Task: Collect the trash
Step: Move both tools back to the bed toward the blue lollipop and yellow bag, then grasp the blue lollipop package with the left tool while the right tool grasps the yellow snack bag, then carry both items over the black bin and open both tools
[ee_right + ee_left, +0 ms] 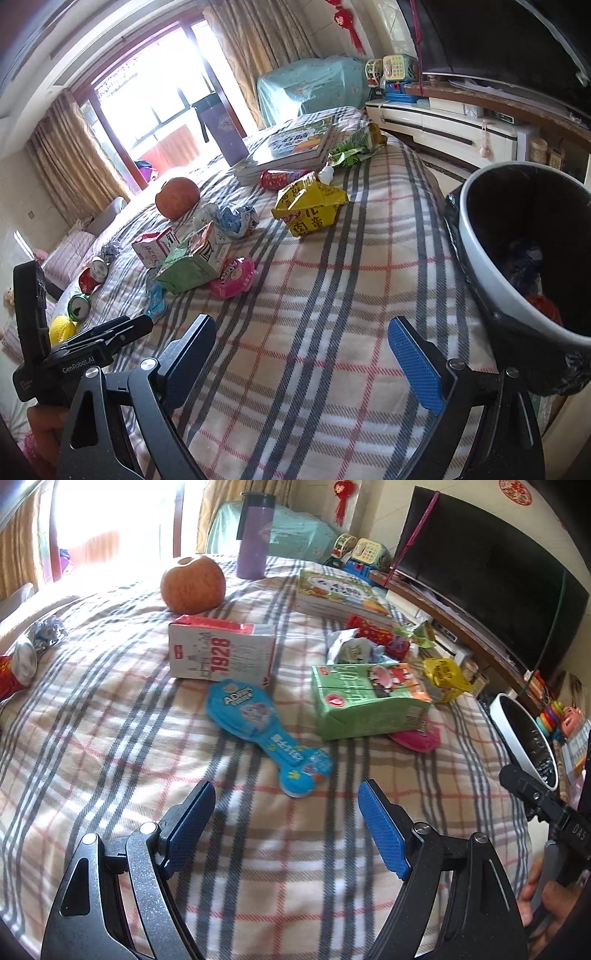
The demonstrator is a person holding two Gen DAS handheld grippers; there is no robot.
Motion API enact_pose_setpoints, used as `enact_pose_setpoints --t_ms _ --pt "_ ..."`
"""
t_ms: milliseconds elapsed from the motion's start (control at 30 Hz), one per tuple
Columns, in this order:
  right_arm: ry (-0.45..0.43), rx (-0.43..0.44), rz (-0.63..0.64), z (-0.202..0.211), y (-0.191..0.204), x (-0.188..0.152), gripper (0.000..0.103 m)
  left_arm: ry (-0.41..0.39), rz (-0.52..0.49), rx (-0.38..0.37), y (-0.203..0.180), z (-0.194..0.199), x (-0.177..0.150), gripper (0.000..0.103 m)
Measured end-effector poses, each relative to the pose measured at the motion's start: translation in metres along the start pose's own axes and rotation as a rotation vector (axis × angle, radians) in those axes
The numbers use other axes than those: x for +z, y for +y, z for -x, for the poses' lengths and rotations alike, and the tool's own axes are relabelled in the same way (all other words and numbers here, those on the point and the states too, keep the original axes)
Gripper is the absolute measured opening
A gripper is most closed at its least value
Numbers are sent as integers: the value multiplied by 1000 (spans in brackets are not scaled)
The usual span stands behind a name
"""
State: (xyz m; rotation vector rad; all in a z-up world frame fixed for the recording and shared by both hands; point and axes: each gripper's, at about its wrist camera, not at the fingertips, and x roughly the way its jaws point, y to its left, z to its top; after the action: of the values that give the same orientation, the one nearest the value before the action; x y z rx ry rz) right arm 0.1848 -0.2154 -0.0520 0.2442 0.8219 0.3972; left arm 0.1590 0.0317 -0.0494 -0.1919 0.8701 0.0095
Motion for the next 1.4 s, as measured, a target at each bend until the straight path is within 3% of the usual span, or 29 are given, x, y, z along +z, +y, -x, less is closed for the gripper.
enact_pose_setpoints --t_ms 333,767,800,900,933,967,1033,1067,1400 --pt "-9 -29 9 -19 -5 24 95 29 1 20 7 -15 11 82" --pt "17 -25 7 -72 -7 65 95 29 29 54 11 -42 37 81" --pt "19 -26 4 -75 -8 67 95 25 23 58 10 -43 37 79" --pt "27 -25 -4 -82 -10 69 83 14 2 73 10 -44 38 57" --pt "30 -25 -9 -83 -12 69 71 9 0 60 11 -44 38 44" --pt "31 -25 -14 -83 -13 69 55 8 -2 53 12 -43 38 37" --pt "22 -20 -20 -81 -15 68 53 0 -2 37 14 -42 37 32" --pt "6 -17 -16 -76 -14 67 52 -5 -2 31 15 -40 36 24" --pt "-18 3 -26 -37 -14 38 51 -21 -29 -29 4 -11 9 23"
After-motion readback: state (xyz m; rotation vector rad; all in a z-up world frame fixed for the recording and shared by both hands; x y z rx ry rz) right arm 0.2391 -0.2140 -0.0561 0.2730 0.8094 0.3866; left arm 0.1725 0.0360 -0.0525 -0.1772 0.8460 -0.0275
